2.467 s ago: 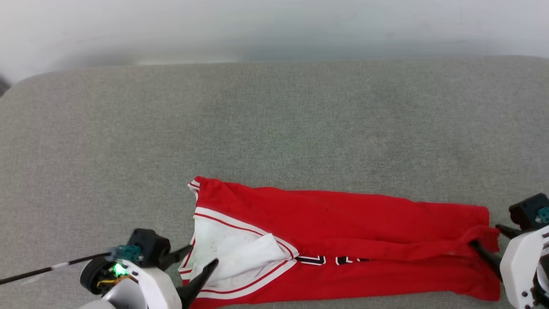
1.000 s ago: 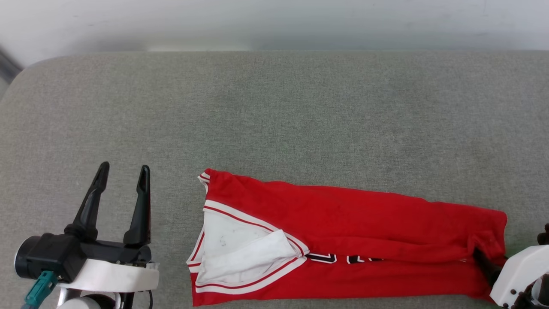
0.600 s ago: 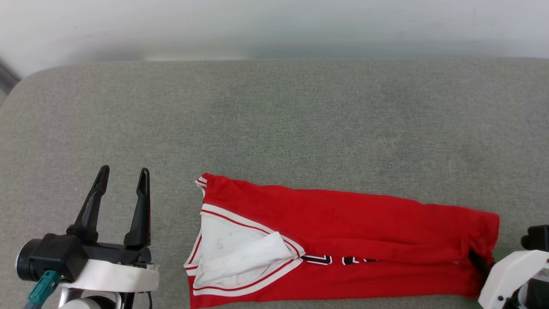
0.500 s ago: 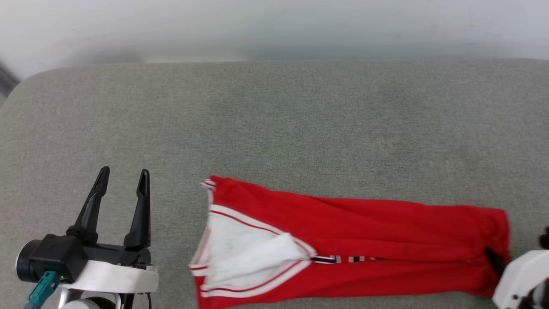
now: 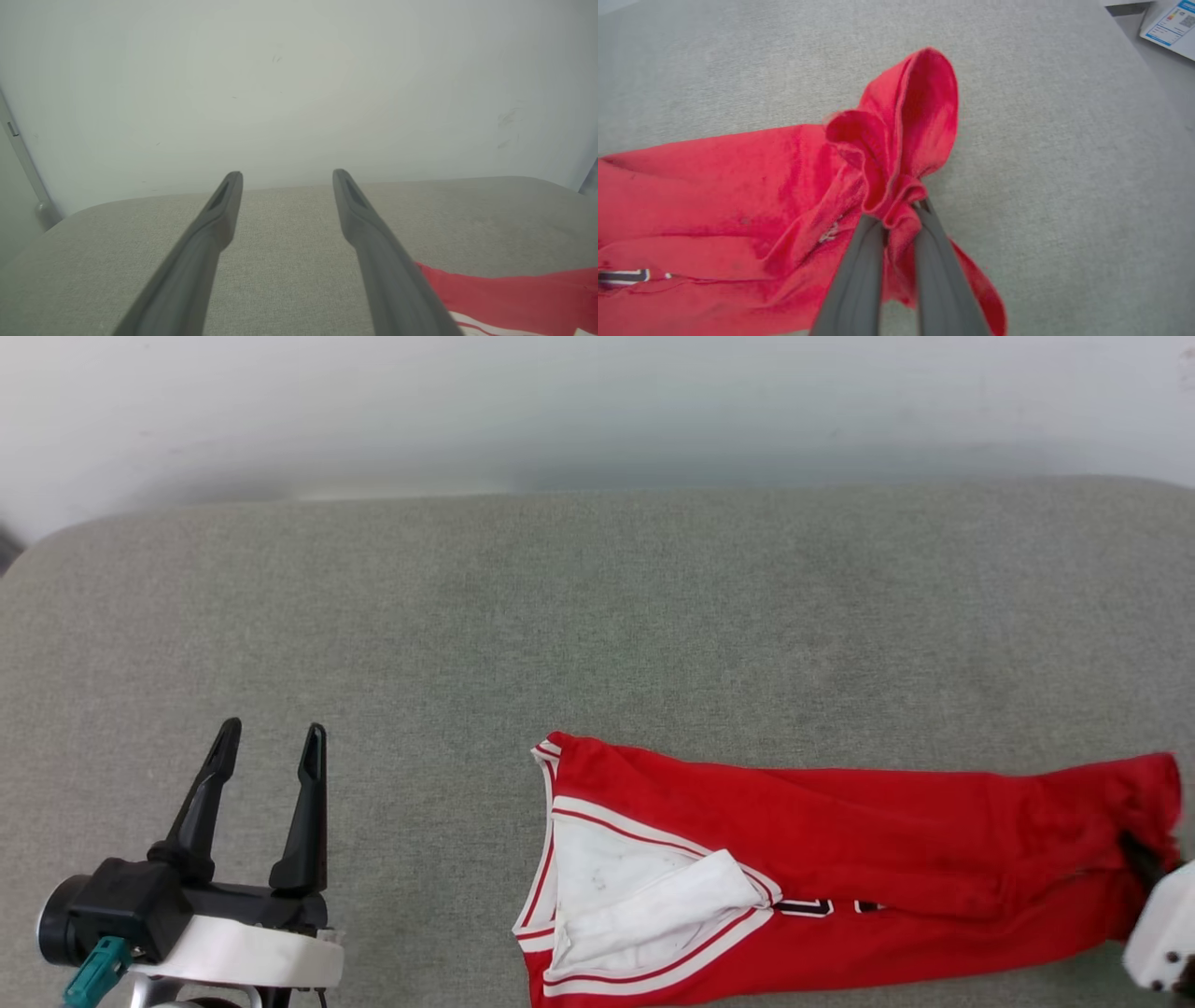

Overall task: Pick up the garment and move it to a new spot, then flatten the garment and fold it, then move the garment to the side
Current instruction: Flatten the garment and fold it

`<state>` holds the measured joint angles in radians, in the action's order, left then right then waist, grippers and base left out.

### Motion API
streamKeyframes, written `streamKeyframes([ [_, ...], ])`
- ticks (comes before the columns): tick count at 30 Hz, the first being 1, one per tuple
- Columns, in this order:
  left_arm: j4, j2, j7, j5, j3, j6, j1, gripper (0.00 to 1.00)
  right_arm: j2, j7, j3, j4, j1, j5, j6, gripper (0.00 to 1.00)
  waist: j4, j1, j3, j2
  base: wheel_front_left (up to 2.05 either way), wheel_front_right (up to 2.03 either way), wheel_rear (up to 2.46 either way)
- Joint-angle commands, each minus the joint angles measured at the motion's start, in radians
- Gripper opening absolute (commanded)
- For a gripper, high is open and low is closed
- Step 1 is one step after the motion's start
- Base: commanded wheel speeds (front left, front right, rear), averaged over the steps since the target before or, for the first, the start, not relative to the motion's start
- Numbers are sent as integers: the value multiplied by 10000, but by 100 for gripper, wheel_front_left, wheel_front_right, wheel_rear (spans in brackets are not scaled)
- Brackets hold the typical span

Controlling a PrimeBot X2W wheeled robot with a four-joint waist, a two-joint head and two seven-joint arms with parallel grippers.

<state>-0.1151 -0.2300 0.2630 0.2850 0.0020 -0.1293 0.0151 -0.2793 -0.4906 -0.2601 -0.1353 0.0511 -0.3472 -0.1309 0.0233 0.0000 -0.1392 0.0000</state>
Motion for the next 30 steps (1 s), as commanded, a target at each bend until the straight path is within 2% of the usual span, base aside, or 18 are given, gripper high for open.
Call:
streamKeyframes([
  [1,26,9,20,-7,-24,-16,70,100,97,-53,113,152,-142,-109,6,0,-22,0,97,0,0,0,0],
  [9,78,32,20,30,-164,-16,238,100,675,-1021,1621,1924,-633,-400,4,0,35,0,534,0,0,0,0],
  [17,11,134,20,18,-250,-17,397,100,1904,-1674,3138,2703,-481,-561,3,0,422,0,600,0,0,0,0],
  [22,-5,233,20,42,-224,-17,483,100,2250,-1804,4245,2451,-47,-1128,4,0,623,0,640,0,0,0,0],
  [30,68,218,20,89,-323,-17,435,100,2299,-1130,5421,1311,858,-1529,3,0,916,0,693,0,0,0,0],
])
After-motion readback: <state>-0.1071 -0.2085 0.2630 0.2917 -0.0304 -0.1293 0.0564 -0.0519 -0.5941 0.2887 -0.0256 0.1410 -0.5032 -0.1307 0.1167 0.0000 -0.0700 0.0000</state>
